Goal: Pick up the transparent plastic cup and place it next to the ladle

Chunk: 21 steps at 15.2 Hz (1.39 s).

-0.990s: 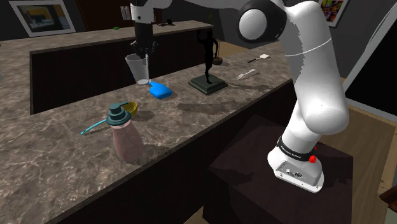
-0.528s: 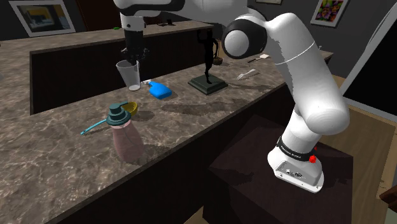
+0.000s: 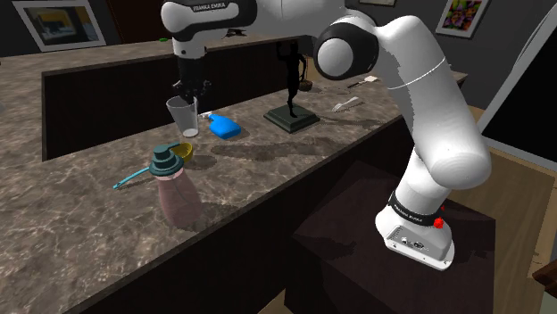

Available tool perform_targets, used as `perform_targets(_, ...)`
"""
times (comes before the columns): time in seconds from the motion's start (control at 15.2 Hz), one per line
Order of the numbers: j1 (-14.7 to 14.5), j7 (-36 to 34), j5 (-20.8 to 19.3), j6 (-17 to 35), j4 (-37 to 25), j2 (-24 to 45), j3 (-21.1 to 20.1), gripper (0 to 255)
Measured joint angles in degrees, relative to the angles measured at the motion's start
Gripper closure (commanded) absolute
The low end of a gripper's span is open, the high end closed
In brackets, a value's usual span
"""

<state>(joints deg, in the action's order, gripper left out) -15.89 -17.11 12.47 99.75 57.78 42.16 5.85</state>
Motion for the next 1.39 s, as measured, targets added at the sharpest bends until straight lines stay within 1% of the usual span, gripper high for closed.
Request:
perform_targets(0.2,-0.12,0.51,0.09,2.59,3.24,-0.59,0.03,255)
perform_targets(0.59,-0.4,1.04,0.31,6.58,6.6,0.09,-0.07,255)
perform_targets(0.99,-0.36,1.16,0.34,6.99,6.84,0.23,-0.07,255)
perform_targets(1.06,-0.36,1.16,0.34,6.99,6.84,0.23,-0.07,0)
perform_targets(1.39,-0.36,1.16,0.34,7.01,6.84,0.22,-0.07,0)
